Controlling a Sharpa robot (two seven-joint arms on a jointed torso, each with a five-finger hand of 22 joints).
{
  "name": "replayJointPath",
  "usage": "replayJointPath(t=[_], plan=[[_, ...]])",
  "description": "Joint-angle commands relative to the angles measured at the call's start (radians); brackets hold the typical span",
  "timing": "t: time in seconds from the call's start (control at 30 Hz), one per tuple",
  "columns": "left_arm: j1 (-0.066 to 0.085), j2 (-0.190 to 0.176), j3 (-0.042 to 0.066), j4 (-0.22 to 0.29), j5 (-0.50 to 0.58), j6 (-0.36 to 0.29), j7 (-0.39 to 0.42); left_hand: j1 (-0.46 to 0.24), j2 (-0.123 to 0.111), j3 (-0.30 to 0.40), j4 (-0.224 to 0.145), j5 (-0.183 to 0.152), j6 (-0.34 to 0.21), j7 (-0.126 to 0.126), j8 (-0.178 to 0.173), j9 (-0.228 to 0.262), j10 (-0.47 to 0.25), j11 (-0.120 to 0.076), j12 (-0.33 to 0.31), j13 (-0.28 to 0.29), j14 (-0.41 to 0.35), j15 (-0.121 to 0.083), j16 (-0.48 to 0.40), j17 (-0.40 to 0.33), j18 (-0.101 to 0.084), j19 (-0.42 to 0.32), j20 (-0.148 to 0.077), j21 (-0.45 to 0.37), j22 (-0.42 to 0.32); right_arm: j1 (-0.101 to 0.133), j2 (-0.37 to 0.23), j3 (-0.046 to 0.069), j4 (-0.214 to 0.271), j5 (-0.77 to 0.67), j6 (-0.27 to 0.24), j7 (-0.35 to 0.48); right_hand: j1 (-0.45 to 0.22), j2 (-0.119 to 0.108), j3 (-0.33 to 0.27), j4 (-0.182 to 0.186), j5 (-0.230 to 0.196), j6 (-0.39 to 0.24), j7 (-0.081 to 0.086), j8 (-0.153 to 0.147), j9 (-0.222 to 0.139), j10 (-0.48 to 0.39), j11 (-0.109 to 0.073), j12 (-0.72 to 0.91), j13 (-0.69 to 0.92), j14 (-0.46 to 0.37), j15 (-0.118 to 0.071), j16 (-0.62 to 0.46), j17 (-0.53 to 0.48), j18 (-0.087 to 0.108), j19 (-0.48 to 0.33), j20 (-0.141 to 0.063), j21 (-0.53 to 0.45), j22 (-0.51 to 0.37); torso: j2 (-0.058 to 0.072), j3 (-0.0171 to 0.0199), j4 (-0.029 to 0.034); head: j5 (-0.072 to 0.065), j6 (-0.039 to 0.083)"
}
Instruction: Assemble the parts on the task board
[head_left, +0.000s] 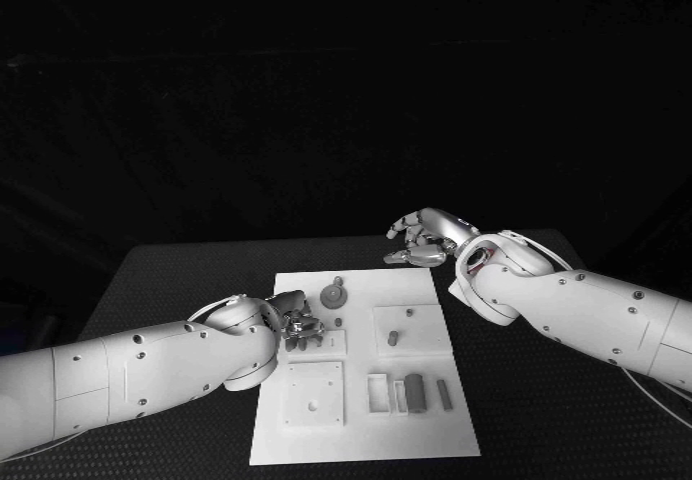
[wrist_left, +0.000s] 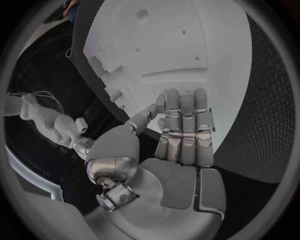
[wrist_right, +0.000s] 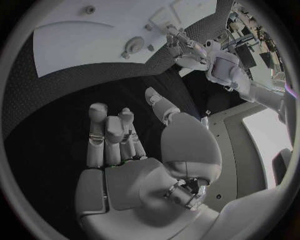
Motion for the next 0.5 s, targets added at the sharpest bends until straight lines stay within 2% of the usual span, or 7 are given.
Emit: replayJointPath(t=[0.03, 0.5], plan=[[-0.004, 0.003, 0.0, 0.001, -0.019, -0.017, 0.007, 0.009, 0.001, 0.006, 0.0, 0.003, 0.09, -0.083, 0.003, 0.001, 0.002, -0.006, 0.007, 0.001, 0.005, -0.002, 0.006, -0.002, 0.005, 0.006, -0.002, 0.005, 0.002, 0.0, 0.001, 0.001, 0.0, 0.002, 0.011, 0.002, -0.001, 0.006, -0.003, 0.004, -0.001, -0.009, 0.013, 0.005, -0.002, -0.003, -0.001, 0.005, -0.002, -0.007, 0.001, 0.003, -0.001, 0.056, 0.007, -0.004, -0.004, 0.012, 0.001, -0.0007, -0.0005, 0.0, 0.0], [-0.021, 0.014, 0.0, -0.015, -0.029, -0.008, 0.001, 0.007, 0.0, 0.006, 0.002, 0.004, 0.09, -0.083, 0.003, 0.001, 0.002, -0.006, 0.007, 0.001, 0.005, -0.002, 0.007, -0.003, 0.005, 0.006, -0.002, 0.004, 0.003, 0.0, 0.002, 0.001, -0.002, 0.002, 0.014, 0.001, -0.002, 0.007, -0.003, 0.006, -0.001, -0.009, 0.013, 0.005, -0.002, -0.003, -0.001, 0.006, -0.002, -0.008, 0.001, 0.003, -0.001, 0.056, 0.007, -0.004, -0.004, 0.012, 0.001, 0.0005, -0.0017, -0.002, -0.003]])
